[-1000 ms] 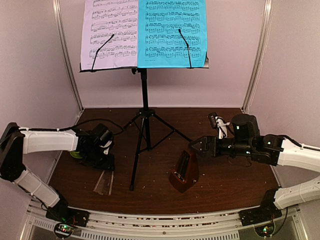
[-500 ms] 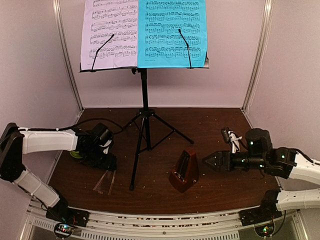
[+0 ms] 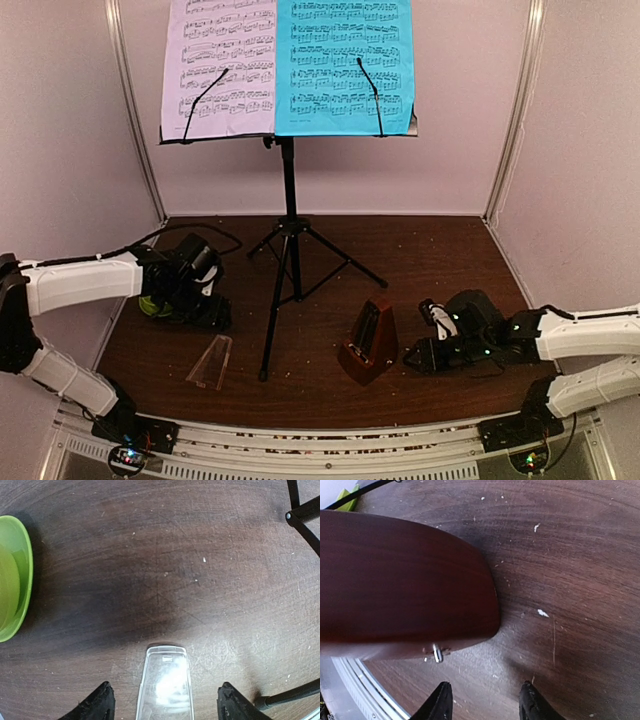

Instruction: Set up the instrument practice props

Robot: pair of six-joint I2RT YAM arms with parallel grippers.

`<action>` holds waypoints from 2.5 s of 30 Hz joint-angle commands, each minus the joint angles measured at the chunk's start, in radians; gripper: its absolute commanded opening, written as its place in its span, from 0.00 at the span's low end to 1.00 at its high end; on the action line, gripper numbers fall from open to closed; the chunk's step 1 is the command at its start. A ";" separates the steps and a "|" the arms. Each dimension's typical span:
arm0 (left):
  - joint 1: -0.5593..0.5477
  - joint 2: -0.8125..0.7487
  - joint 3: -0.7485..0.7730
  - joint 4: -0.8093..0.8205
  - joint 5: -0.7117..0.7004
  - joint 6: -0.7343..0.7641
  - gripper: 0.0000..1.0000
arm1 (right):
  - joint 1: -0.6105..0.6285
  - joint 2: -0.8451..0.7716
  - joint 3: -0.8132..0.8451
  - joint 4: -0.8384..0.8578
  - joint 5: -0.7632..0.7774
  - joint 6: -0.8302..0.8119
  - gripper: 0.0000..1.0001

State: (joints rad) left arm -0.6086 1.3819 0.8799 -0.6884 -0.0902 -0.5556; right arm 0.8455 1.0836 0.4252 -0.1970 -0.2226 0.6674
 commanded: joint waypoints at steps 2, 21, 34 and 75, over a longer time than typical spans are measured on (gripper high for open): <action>0.006 -0.048 0.019 -0.018 -0.016 -0.002 0.72 | 0.000 0.122 0.078 0.120 -0.001 -0.026 0.44; 0.006 -0.141 -0.050 -0.023 -0.023 -0.031 0.72 | -0.061 0.414 0.337 0.193 -0.049 -0.116 0.43; 0.007 -0.189 -0.089 0.013 -0.034 -0.021 0.72 | -0.061 0.119 0.229 0.125 -0.067 -0.244 0.82; 0.007 -0.143 -0.073 0.055 -0.016 0.003 0.72 | 0.124 0.280 0.413 0.190 0.271 -0.150 0.80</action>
State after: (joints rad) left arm -0.6083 1.2343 0.7986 -0.6739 -0.1108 -0.5659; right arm 0.9646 1.3544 0.8139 -0.0254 -0.0051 0.4999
